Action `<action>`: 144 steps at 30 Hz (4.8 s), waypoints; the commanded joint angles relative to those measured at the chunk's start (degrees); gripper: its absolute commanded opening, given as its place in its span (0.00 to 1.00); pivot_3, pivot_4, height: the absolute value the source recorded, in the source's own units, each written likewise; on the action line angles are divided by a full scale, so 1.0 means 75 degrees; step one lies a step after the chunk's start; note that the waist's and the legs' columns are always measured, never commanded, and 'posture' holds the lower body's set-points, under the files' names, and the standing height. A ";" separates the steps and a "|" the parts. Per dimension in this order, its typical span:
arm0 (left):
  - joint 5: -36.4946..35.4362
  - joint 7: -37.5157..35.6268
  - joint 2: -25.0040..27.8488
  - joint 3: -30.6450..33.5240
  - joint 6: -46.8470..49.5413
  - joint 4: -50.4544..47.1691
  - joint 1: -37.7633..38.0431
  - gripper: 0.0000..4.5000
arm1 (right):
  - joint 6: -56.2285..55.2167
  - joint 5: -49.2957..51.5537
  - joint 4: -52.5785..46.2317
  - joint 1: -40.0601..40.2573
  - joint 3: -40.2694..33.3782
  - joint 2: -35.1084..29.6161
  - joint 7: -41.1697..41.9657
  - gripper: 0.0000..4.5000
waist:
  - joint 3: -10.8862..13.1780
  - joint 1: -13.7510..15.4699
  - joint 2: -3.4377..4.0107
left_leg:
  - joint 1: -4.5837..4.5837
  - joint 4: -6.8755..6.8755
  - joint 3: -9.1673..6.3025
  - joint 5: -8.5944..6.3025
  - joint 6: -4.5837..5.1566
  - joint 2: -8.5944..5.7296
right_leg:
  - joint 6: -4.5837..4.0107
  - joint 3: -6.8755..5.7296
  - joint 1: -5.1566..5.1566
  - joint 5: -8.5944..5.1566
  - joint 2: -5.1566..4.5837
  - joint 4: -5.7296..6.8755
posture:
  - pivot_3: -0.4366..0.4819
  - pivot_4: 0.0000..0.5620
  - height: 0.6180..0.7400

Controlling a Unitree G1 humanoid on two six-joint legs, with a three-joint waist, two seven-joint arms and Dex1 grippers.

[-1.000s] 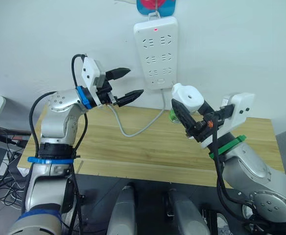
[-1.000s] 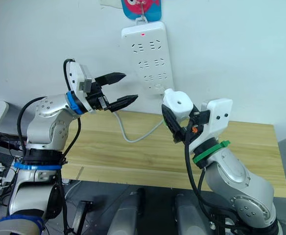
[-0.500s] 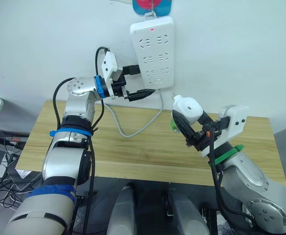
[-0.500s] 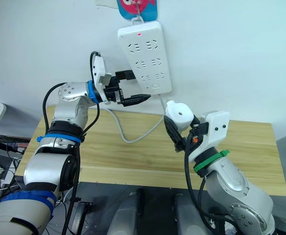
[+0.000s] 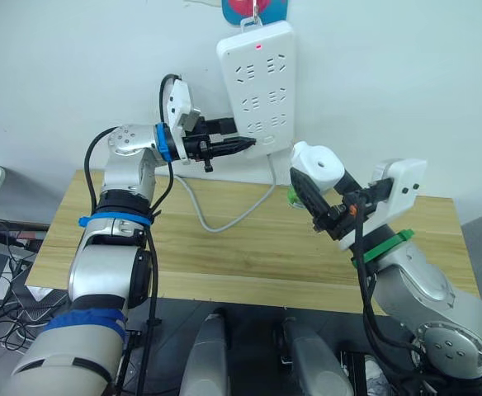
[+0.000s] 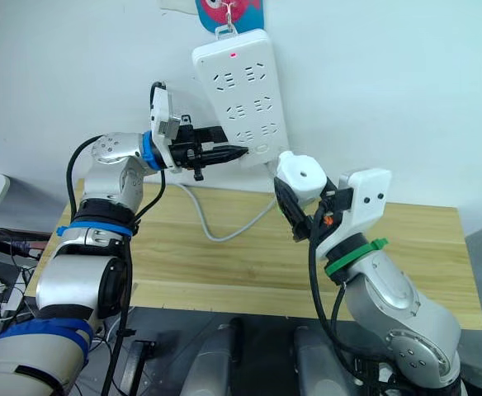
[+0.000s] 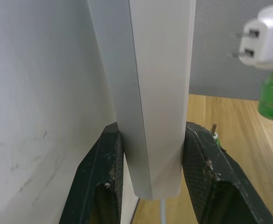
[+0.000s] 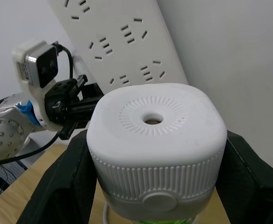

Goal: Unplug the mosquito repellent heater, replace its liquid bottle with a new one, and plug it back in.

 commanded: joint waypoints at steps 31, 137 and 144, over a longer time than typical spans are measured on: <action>0.0014 0.0180 -0.0100 -0.0061 -0.0018 -0.0648 0.0114 0.31 | 0.0537 -0.2604 0.0741 -0.0901 0.0880 0.1980 0.0166 0.67 | 0.0000 0.0002 0.0000 | -0.0003 -0.0002 -0.0010 0.0000 -0.0001 0.0002 | -0.0001 -0.0008 -0.0006 0.0000 -0.0003 0.0004 | 0.50 0.56 1.00; -0.0027 -0.0363 -0.0328 -0.0191 -0.0069 -0.1132 0.0255 0.31 | 0.3220 -0.3786 0.0521 -0.2262 -0.0316 0.3102 0.1496 0.99 | -0.0012 0.0014 -0.0019 | -0.0022 -0.0048 -0.0011 0.0010 -0.0016 -0.0005 | -0.0005 -0.0041 -0.0041 0.0003 -0.0031 0.0016 | 0.48 0.56 1.00; 0.0001 -0.0349 -0.0344 -0.0197 -0.0204 -0.0949 0.0213 0.31 | 0.4581 -0.3268 -0.0951 -0.1842 -0.0768 0.3189 0.1553 0.99 | -0.0013 0.0006 -0.0020 | -0.0022 -0.0062 -0.0019 0.0010 -0.0016 -0.0004 | -0.0005 -0.0047 -0.0041 0.0003 -0.0032 0.0011 | 0.47 0.56 1.00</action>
